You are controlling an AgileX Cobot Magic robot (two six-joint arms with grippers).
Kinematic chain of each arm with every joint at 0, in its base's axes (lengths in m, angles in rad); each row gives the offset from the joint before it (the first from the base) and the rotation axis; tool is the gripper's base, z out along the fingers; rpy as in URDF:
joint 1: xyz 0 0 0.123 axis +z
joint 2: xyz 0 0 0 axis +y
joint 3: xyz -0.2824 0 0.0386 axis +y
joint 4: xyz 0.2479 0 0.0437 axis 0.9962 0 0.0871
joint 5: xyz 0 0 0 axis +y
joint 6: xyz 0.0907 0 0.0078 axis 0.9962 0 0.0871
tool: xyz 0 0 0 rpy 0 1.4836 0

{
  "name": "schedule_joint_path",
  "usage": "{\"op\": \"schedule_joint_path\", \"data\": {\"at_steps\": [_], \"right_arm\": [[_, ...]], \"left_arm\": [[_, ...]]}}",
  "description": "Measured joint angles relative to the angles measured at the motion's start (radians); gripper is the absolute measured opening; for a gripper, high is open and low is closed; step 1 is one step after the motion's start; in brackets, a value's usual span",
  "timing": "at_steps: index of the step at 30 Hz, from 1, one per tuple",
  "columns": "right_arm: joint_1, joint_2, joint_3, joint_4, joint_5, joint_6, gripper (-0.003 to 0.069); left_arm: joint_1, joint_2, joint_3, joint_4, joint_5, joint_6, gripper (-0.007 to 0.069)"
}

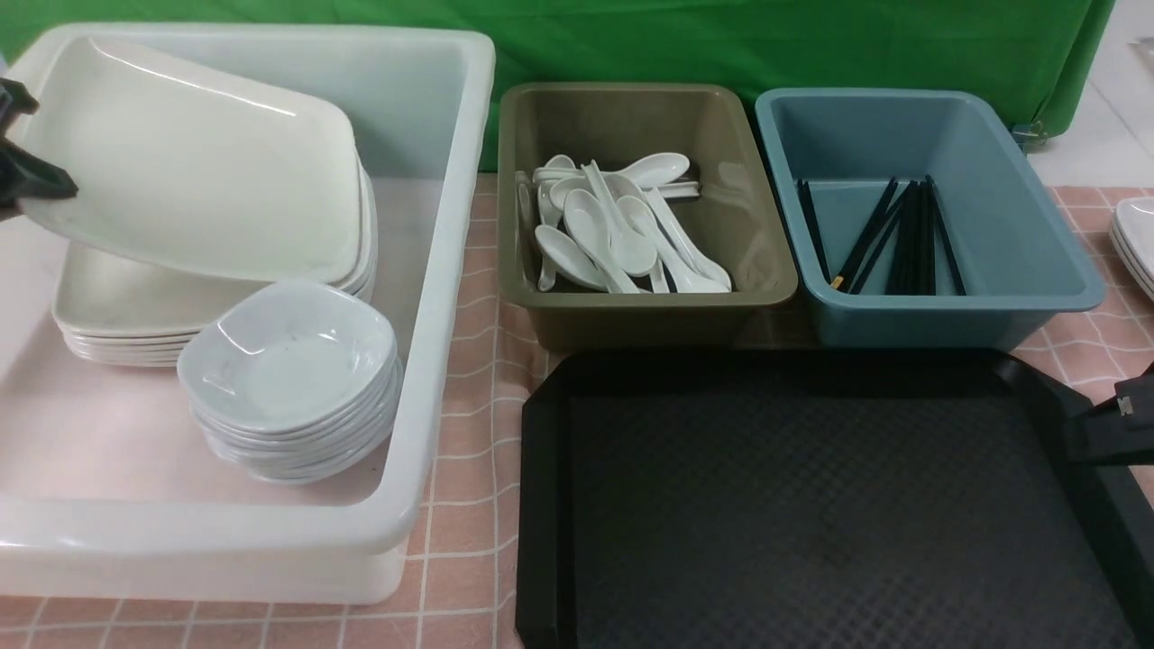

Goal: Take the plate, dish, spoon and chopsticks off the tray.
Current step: Use the left arm to put the plate into the large storage box on the left

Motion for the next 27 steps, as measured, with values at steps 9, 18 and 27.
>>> {"op": "schedule_joint_path", "data": {"at_steps": [9, 18, 27], "right_arm": [[0.000, 0.000, 0.000, 0.000, 0.004, 0.000, 0.0032], [0.000, 0.000, 0.000, 0.000, 0.005, -0.001, 0.0036], [0.000, -0.001, -0.148, -0.001, 0.250, 0.005, 0.0030]], "left_arm": [[-0.008, -0.010, -0.007, 0.106, -0.010, 0.019, 0.0309], [-0.008, -0.023, -0.105, 0.245, 0.145, 0.003, 0.0523], [-0.025, -0.058, -0.380, 0.276, 0.500, -0.122, 0.0139]]}}
